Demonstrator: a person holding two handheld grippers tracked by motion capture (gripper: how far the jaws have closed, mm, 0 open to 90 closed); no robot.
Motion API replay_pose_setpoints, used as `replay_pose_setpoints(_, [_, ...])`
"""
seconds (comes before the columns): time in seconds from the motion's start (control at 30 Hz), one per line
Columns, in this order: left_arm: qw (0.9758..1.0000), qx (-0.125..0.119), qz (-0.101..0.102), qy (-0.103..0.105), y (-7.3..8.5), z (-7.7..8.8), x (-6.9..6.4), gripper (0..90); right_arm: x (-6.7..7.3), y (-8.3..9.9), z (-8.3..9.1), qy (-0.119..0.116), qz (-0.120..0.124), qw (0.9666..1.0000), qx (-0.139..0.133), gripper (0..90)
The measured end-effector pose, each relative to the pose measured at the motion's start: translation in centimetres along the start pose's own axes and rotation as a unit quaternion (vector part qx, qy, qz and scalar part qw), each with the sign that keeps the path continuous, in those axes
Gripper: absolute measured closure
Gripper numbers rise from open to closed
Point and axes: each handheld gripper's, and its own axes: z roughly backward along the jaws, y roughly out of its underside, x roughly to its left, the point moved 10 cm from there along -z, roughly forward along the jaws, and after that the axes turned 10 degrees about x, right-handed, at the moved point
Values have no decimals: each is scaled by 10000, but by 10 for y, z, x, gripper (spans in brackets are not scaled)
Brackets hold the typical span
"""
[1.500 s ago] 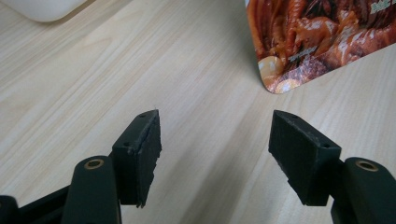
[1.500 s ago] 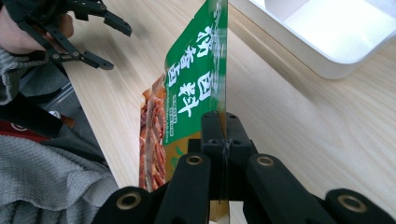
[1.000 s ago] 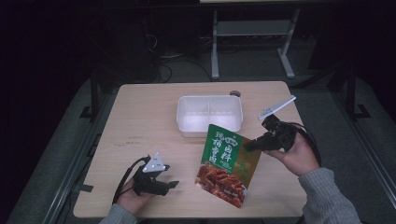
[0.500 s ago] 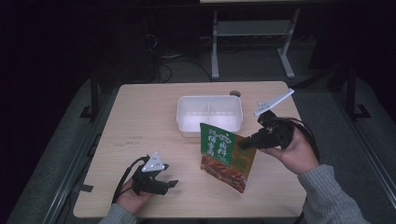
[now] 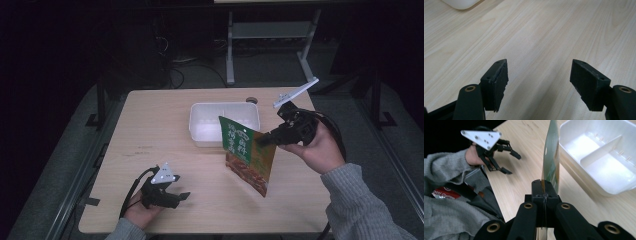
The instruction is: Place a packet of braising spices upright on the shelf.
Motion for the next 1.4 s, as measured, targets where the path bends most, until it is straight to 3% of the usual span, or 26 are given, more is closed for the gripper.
replay_pose_setpoints(0.47, [10000, -11, 47, 5, 1, -1, 1, 298, 5, -40, 8, 129, 63, 9998, -160, 899])
replay_pose_setpoints(0.9, [9999, -59, 117, 23, 1, 1, 3, 297, -11, -92, 13, 470, -177, 9970, -581, 899])
replay_pose_setpoints(1.4, [9998, -114, 186, 19, 2, 3, 8, 296, -30, -126, -2, 828, -329, 9947, -512, 899])
